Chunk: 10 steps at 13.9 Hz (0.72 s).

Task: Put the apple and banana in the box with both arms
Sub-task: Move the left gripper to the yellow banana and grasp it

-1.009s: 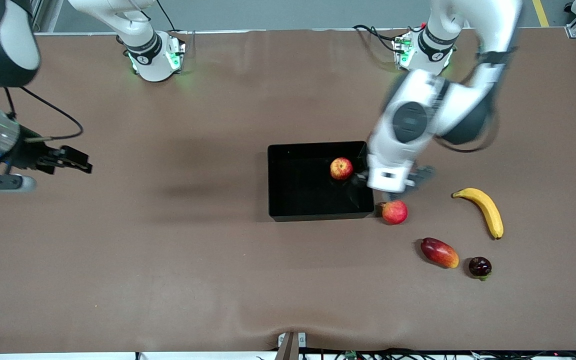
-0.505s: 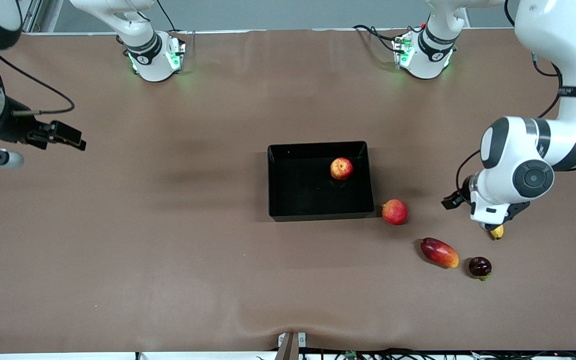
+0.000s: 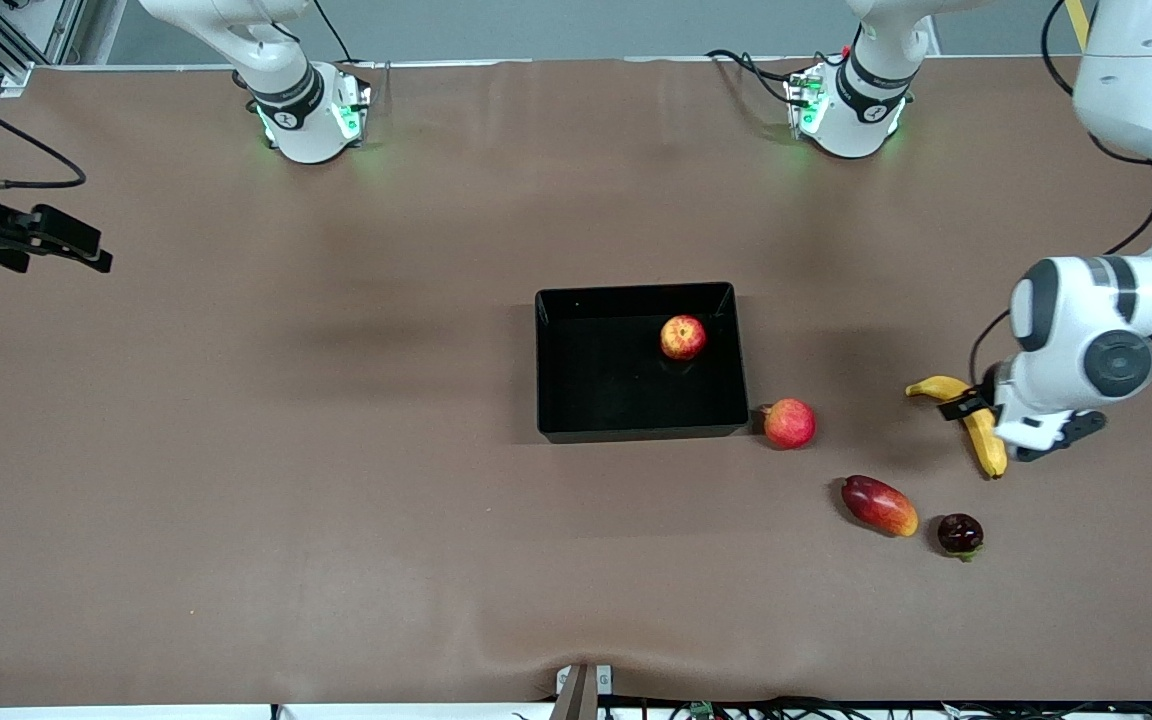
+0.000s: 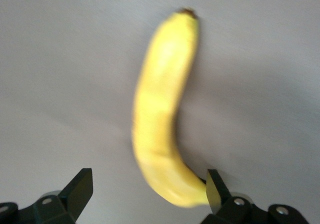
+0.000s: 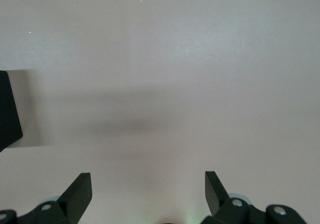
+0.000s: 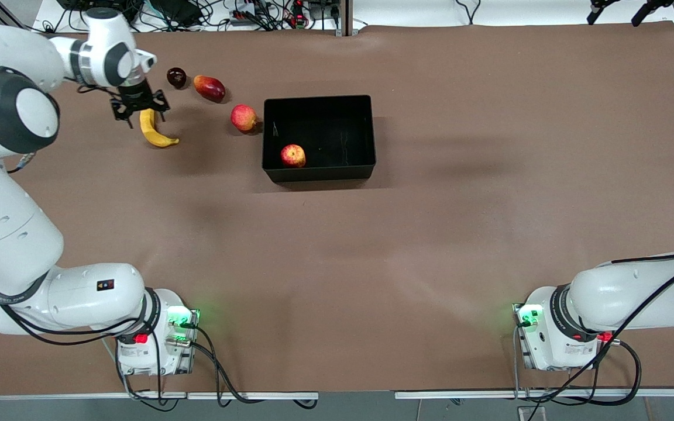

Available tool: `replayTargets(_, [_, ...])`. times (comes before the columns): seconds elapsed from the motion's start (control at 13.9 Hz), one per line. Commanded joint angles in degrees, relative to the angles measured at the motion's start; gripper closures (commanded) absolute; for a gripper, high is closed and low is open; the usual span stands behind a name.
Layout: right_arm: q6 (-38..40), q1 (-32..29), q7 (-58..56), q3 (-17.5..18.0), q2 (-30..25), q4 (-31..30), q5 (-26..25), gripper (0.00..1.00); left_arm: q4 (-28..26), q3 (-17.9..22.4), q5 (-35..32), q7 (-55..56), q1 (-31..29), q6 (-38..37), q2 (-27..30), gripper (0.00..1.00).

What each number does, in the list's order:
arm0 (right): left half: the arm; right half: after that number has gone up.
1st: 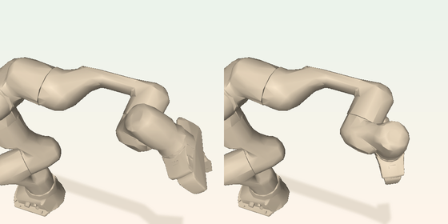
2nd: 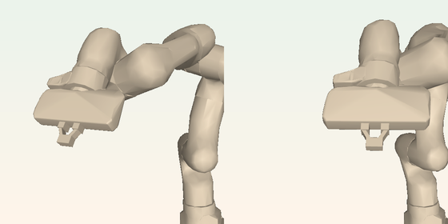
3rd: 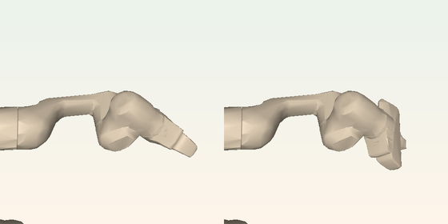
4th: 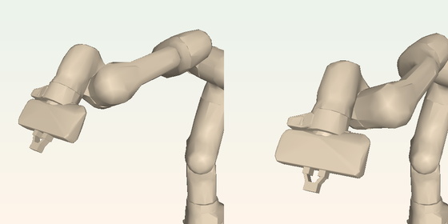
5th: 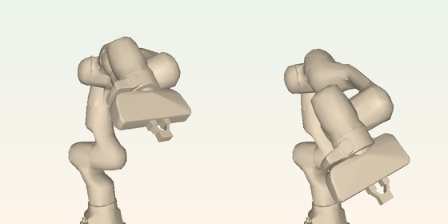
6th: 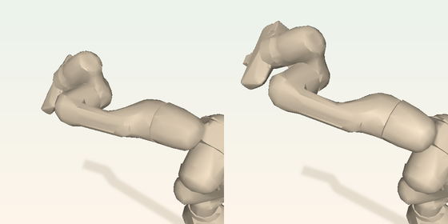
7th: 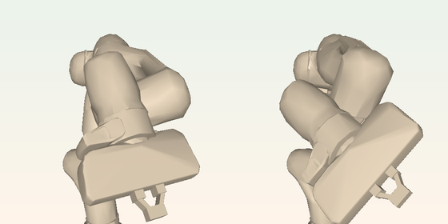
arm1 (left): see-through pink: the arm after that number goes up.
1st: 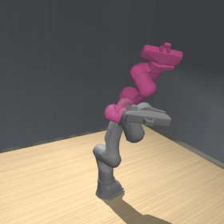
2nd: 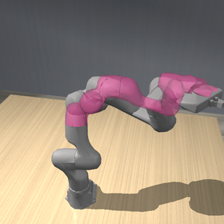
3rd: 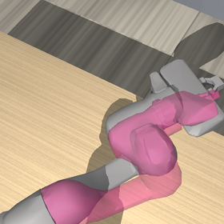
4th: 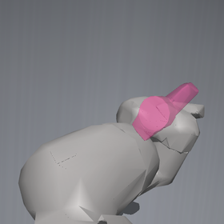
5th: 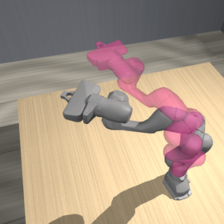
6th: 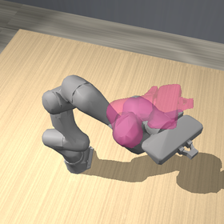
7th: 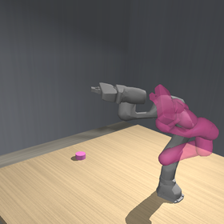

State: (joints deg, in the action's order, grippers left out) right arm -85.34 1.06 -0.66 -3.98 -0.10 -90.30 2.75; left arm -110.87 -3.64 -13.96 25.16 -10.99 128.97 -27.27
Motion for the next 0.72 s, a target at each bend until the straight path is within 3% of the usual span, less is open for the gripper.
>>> replayTargets(0.0, [3.7, 0.6, 0.0, -0.2, -0.6, 2.2, -0.7, 0.0, -0.5, -0.8, -1.1, -1.7, -1.5, 3.7, -1.6, 0.04])
replayTargets(0.29, [4.7, 0.6, -0.2, -0.2, -0.6, 2.8, -0.7, 0.0, 0.0, -0.9, 0.3, -1.5, -1.8, 4.2, -2.2, 0.08])
replayTargets(0.43, [4.7, 0.7, 0.1, -0.2, -0.6, 3.2, -0.7, 0.0, -0.1, -0.9, 0.5, -1.5, -1.8, 6.3, -3.6, 0.23])
replayTargets(0.5, [4.8, 1.0, 0.3, -0.2, -0.6, 3.2, -0.6, 0.0, -0.1, -0.9, 0.5, -1.5, -1.9, 6.4, -4.0, 0.42])
replayTargets(0.65, [4.4, 1.1, 0.3, -0.2, -0.5, 3.6, -0.6, 0.0, -0.1, -1.0, 0.5, -1.6, -1.8, 6.4, -3.7, 1.0])
